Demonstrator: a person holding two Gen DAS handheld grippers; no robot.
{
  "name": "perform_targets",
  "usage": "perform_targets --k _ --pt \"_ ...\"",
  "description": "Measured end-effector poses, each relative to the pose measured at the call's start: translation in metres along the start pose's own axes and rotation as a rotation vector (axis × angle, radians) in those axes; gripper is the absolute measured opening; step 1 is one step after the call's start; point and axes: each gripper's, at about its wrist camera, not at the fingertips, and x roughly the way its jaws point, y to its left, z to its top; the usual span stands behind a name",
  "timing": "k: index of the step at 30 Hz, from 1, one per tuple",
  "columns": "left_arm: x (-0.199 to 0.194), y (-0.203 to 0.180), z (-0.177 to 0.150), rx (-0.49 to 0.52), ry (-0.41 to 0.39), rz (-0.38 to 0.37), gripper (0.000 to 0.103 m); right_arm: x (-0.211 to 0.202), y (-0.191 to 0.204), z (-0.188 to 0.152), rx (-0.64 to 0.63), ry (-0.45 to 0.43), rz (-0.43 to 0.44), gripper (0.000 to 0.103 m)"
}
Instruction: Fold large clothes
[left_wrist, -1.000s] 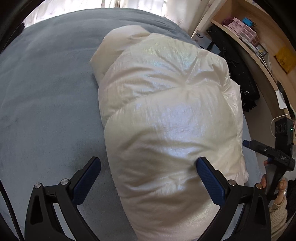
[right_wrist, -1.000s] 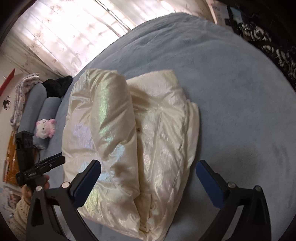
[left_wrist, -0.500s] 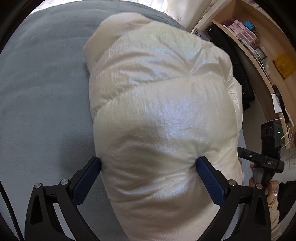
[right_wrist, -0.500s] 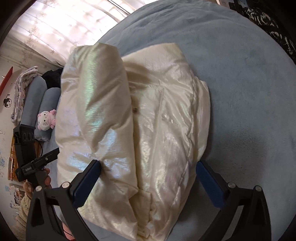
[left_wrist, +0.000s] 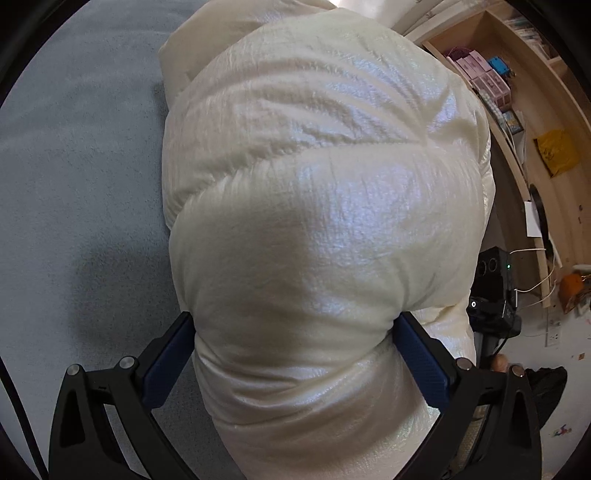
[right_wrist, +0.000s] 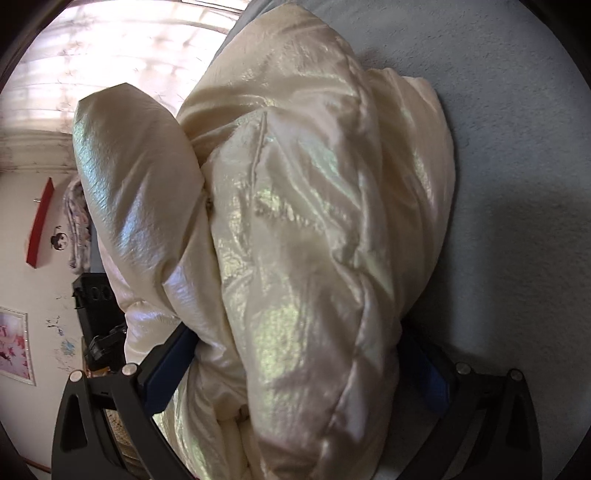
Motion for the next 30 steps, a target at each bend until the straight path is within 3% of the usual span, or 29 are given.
perform_targets --k 4,9,15,24,30 --pt "-0.001 0.001 0.004 0.0 0.01 -0.002 0.102 -0.004 0.001 -0.014 -0.03 -0.034 0.008 0.103" --pt "-0.001 -0.01 0.01 0.06 -0.001 0.004 0.1 -0.009 0.018 -0.022 -0.062 -0.057 0.08 0.078" --pt "-0.021 -0.026 0.007 0.149 -0.076 0.027 0.077 -0.017 0.038 -0.038 -0.117 -0.109 0.078 0.06" --pt "-0.065 -0.039 0.009 0.169 -0.179 0.056 0.074 -0.025 0.094 -0.046 -0.189 -0.162 0.053 0.055" --pt "-0.134 -0.022 0.014 0.159 -0.259 0.078 0.074 0.0 0.16 -0.032 -0.279 -0.164 0.068 0.055"
